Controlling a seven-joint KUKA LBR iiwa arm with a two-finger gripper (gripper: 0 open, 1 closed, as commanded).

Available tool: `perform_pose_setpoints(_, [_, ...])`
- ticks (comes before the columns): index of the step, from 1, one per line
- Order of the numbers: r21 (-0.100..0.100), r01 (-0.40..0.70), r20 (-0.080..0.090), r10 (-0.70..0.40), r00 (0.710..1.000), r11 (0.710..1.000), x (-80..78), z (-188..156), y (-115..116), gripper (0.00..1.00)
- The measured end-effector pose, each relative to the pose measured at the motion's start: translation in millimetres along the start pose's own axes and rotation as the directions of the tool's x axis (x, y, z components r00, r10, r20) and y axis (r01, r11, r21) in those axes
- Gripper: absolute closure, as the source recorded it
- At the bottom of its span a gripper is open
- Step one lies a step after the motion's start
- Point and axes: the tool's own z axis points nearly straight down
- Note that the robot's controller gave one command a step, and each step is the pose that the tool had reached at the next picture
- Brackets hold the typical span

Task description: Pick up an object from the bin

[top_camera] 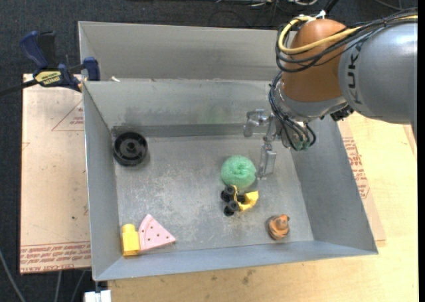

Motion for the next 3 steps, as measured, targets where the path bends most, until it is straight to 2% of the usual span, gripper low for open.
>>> perform_pose_setpoints(1, [0.0, 0.0, 0.008, 0.0, 1.0, 1.0, -1.5, -5, 0, 0.0])
perform_pose_setpoints(2, [0.001, 0.092, 0.011, -0.092, 0.996, 0.996, -0.1, 55, 13, 0.0])
perform_pose_setpoints(3, [0.0, 0.106, 0.006, -0.106, 0.994, 0.994, 1.0, 51, 16, 0.0])
